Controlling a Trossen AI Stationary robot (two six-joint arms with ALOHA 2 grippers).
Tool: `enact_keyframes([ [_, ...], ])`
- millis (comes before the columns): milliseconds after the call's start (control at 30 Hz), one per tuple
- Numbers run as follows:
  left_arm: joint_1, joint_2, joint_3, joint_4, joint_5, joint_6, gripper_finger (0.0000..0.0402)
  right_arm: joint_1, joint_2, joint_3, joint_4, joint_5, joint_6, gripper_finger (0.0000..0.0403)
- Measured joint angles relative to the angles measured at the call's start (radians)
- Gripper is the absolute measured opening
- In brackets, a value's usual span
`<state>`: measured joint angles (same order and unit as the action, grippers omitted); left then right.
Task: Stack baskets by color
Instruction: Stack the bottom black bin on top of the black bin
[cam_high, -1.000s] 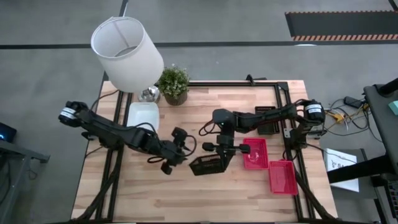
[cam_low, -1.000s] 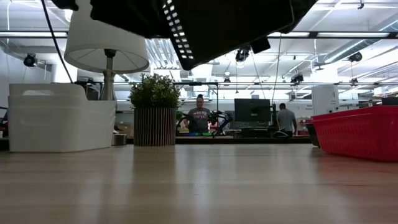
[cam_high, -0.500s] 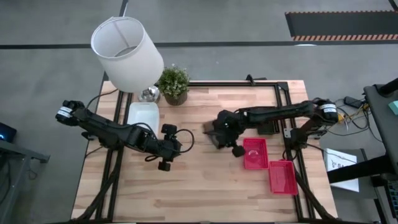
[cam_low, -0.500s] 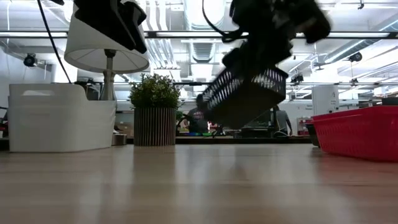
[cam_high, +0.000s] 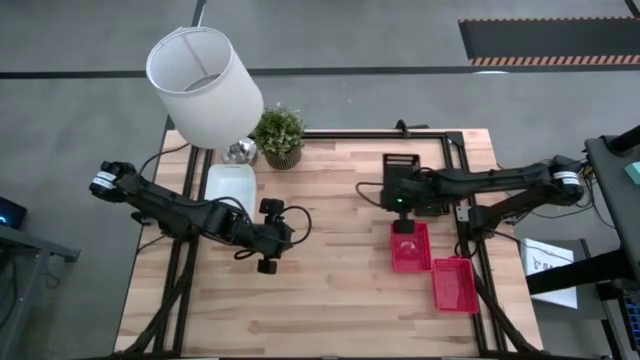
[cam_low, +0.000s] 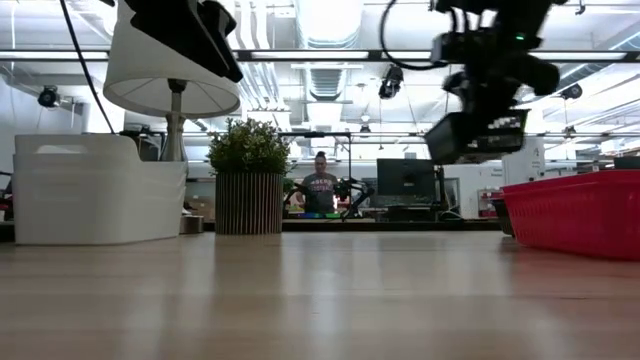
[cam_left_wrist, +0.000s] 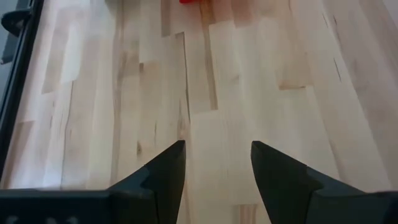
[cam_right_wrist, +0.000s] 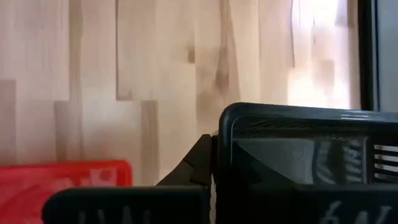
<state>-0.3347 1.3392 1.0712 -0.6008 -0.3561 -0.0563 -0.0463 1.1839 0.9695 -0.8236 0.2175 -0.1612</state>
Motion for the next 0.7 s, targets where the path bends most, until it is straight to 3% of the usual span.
enact_keyframes([
  [333,0.0,0.0,-0.006,0.012,0.0,-0.007,0.0167,0.0,-0.264,-0.208,-0.03,-0.015,0.083,0.0009],
  [467,0.0,0.001,-0.015,0.021,-0.001,-0.007,0.0167,0.0,-0.32,-0.204,-0.014,-0.034,0.076,0.0009],
  [700,0.0,0.001,-0.032,0.027,-0.001,-0.007,0.0167,-0.023,-0.35,-0.173,-0.106,-0.041,0.359,0.0009],
])
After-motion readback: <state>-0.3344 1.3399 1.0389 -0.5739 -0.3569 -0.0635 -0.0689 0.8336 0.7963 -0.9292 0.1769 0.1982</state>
